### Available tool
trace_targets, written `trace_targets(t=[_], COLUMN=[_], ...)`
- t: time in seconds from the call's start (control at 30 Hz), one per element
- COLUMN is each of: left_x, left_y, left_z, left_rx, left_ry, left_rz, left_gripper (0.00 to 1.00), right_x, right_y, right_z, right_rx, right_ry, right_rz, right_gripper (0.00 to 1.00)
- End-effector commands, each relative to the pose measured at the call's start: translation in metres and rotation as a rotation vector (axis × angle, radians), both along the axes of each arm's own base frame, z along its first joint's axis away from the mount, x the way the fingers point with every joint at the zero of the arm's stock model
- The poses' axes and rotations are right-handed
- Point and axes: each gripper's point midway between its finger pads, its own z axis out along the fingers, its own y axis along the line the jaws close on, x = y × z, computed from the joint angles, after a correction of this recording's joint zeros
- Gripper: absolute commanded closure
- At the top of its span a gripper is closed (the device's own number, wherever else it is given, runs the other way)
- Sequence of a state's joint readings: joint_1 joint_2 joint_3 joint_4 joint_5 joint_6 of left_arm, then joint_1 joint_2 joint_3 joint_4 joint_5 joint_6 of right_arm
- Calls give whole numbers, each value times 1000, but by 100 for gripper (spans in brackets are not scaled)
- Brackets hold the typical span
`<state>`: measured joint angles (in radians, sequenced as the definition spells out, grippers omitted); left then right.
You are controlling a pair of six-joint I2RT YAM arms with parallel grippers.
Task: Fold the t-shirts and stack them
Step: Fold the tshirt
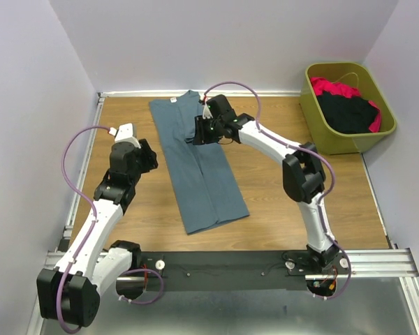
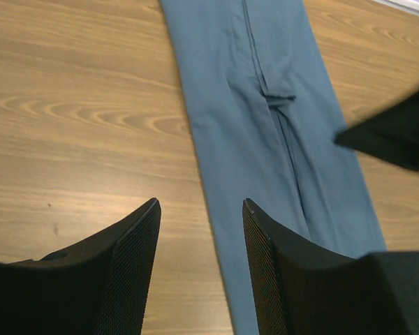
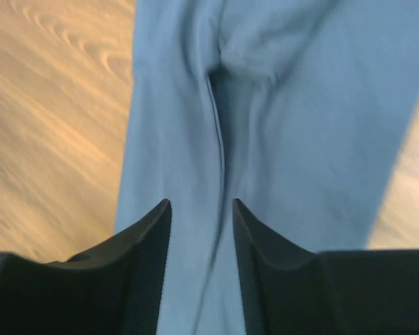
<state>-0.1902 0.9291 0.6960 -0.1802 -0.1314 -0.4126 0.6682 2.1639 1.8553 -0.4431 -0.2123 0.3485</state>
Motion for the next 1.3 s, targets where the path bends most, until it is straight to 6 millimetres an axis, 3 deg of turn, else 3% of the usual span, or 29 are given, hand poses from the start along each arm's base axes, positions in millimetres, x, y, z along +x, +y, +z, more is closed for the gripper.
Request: trace_targets(t=[0.0,0.07,0.17,0.2,0.37,0.6,0.73,0.93,1.27], left_x=[-2,-4,-8,-11,-19,-24,-27,-30,-34], left_y=[-21,-27,-42,-49,-59,-58,-57,-56,-57], left_z=[15,3,-19,-24,-37,-46,-51,-54,-66], left_rx=[-69,-75,-88,-94,-103,-89,-90,-97,-123], left_ry=[-73,-41,24,42,82,110,126,146,200], left_rz=[-91,-115,-175,-202,-242,-240,-236,-228,-210], left_gripper=[41,41,42,42,43,43,43,43,43], right_x=[23,32,39,40,48,49,50,53,49], right_y=[36,46,61,63,69,71,68,55,31], right_z=[-4,-15,-15,-25,-47,-69,-78,-74,-86], right_rx=[109,132,185,188,185,179,161,140,118], right_ry=[-18,-1,-1,17,31,57,59,40,78], right_rz=[17,4,18,15,1,-9,-30,-62,-140], right_gripper=[56,58,60,60,60,60,77,92,94])
